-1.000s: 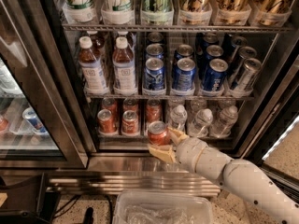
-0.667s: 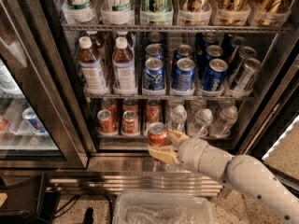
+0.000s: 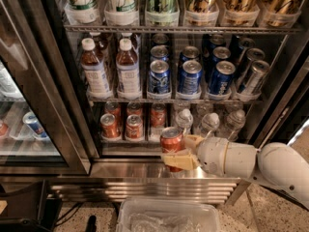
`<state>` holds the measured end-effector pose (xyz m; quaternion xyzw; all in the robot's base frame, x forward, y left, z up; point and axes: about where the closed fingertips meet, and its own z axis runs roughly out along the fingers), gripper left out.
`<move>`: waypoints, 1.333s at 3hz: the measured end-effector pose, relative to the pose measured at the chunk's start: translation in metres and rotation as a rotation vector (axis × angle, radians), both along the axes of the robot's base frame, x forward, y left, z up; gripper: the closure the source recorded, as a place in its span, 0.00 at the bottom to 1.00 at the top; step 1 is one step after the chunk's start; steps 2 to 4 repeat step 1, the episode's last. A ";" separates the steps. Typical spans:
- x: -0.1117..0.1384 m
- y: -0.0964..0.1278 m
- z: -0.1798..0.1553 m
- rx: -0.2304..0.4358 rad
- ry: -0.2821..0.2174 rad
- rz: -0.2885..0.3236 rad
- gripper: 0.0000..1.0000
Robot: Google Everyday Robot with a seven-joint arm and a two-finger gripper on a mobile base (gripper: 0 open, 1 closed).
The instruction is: Pick coke can from bottom shelf of fridge
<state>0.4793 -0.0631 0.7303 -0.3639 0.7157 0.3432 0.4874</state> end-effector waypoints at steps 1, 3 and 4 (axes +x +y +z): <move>-0.008 0.004 -0.003 -0.006 0.013 0.034 1.00; -0.008 0.004 -0.003 -0.006 0.013 0.034 1.00; -0.008 0.004 -0.003 -0.006 0.013 0.034 1.00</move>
Offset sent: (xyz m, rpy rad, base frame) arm 0.0000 0.0000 0.0000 0.0000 0.0000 0.0000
